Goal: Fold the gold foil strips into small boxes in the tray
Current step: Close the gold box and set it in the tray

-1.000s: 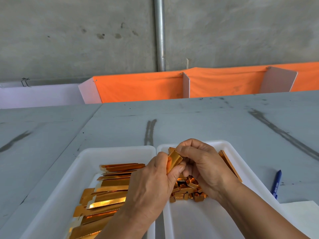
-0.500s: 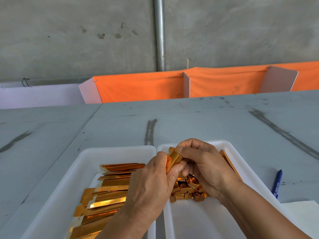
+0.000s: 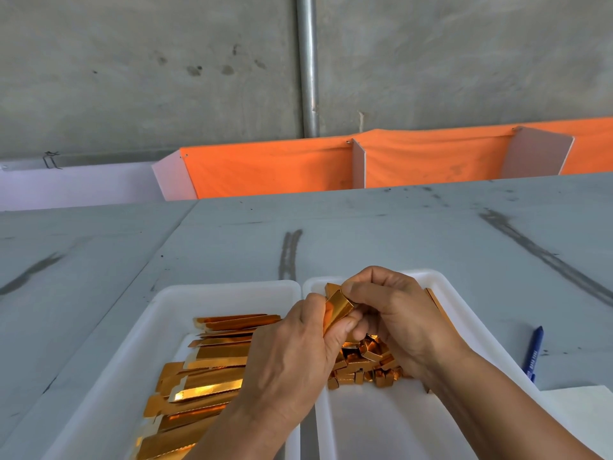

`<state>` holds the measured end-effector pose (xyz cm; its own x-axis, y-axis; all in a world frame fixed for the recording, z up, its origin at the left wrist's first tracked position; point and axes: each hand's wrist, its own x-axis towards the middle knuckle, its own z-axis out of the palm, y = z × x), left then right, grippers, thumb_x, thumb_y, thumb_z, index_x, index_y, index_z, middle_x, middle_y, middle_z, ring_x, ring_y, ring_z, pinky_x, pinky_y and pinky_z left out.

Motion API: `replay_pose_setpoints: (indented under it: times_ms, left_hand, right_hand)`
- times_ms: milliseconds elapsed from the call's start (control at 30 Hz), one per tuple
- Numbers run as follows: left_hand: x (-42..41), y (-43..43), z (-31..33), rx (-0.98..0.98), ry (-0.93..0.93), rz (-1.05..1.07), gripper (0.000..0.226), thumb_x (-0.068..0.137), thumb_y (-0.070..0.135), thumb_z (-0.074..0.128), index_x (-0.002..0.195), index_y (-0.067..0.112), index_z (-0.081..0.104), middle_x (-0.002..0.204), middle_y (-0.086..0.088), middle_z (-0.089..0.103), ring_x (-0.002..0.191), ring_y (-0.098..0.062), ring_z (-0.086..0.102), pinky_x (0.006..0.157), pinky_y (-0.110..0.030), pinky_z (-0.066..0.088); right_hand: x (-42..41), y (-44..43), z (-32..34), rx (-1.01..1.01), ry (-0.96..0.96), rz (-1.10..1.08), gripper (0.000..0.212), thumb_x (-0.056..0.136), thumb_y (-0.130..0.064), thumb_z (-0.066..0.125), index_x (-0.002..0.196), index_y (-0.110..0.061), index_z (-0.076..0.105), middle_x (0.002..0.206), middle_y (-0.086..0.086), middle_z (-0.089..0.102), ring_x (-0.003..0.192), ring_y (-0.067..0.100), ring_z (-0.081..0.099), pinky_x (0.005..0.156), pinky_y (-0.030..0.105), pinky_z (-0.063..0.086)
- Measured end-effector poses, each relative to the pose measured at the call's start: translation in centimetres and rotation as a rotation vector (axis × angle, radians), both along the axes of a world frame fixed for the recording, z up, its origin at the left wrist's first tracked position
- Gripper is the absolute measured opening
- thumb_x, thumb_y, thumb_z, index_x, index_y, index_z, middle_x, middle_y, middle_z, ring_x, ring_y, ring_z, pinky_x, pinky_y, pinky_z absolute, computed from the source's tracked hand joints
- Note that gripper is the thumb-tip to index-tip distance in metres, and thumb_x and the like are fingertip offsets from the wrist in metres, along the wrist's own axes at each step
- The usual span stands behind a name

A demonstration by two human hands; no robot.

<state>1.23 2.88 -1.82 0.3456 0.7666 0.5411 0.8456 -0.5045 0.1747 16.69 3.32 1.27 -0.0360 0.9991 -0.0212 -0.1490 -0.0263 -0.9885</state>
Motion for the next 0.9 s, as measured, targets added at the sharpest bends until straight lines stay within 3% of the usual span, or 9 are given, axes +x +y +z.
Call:
replay_pose_setpoints:
  times_ms: [133,233,367,500,600,733,900]
  left_hand:
    - [0.12,0.03,-0.01,0.001,0.013,0.01,0.045,0.086,0.072,0.006,0.091,0.033,0.029,0.066,0.011,0.039,0.05,-0.008,0.045,0.046,-0.013,0.031]
    - [0.16,0.15,-0.12,-0.034,0.011,0.034,0.051,0.082,0.073,0.003,0.093,0.032,0.031,0.067,0.011,0.041,0.052,-0.007,0.048,0.046,-0.012,0.03]
    - [-0.06,0.43,-0.38,-0.065,0.003,0.065,0.05,0.079,0.074,0.001,0.096,0.034,0.027,0.071,0.012,0.045,0.058,-0.004,0.053,0.05,-0.013,0.041]
    - [-0.06,0.44,-0.33,-0.079,0.011,0.073,0.049,0.079,0.073,0.001,0.096,0.034,0.026,0.072,0.011,0.046,0.059,-0.005,0.053,0.05,-0.012,0.038]
    - [-0.05,0.43,-0.15,-0.099,0.009,0.077,0.047,0.08,0.072,0.003,0.095,0.034,0.025,0.07,0.011,0.044,0.056,-0.005,0.049,0.047,-0.011,0.029]
    - [-0.16,0.41,0.01,-0.112,0.0,0.077,0.045,0.081,0.071,0.005,0.096,0.033,0.025,0.072,0.012,0.045,0.056,-0.005,0.05,0.047,-0.011,0.029]
    - [-0.03,0.29,0.04,-0.133,-0.008,0.097,0.05,0.076,0.071,-0.002,0.096,0.034,0.024,0.074,0.012,0.049,0.058,-0.005,0.052,0.046,-0.011,0.028]
  right_hand:
    - [0.0,-0.14,0.07,0.026,-0.025,-0.006,0.022,0.09,-0.009,0.068,0.069,-0.015,0.07,0.065,0.017,0.065,0.044,0.02,0.054,0.049,0.024,0.05]
    - [0.04,-0.38,0.0,0.106,-0.147,-0.029,0.014,0.091,-0.017,0.068,0.078,-0.013,0.074,0.072,0.016,0.071,0.052,0.022,0.06,0.06,0.029,0.055]
    - [0.2,-0.49,0.07,0.131,-0.199,-0.011,0.021,0.095,-0.016,0.061,0.085,-0.02,0.079,0.079,0.015,0.073,0.062,0.021,0.065,0.073,0.031,0.059]
    - [0.31,-0.43,0.11,0.099,-0.188,0.002,0.024,0.096,-0.009,0.059,0.091,-0.02,0.08,0.081,0.017,0.074,0.063,0.02,0.065,0.071,0.029,0.055]
    - [0.19,-0.3,0.01,0.081,-0.137,0.015,0.014,0.093,-0.009,0.064,0.095,-0.017,0.076,0.079,0.013,0.074,0.062,0.017,0.068,0.065,0.023,0.056]
    - [0.15,-0.24,-0.11,0.086,-0.088,0.019,0.005,0.09,-0.012,0.068,0.092,-0.011,0.072,0.075,0.008,0.074,0.064,0.016,0.071,0.063,0.021,0.057]
    - [-0.04,-0.63,-0.22,0.2,-0.241,-0.014,0.01,0.093,-0.016,0.066,0.089,-0.016,0.076,0.077,0.006,0.076,0.067,0.019,0.073,0.069,0.022,0.057]
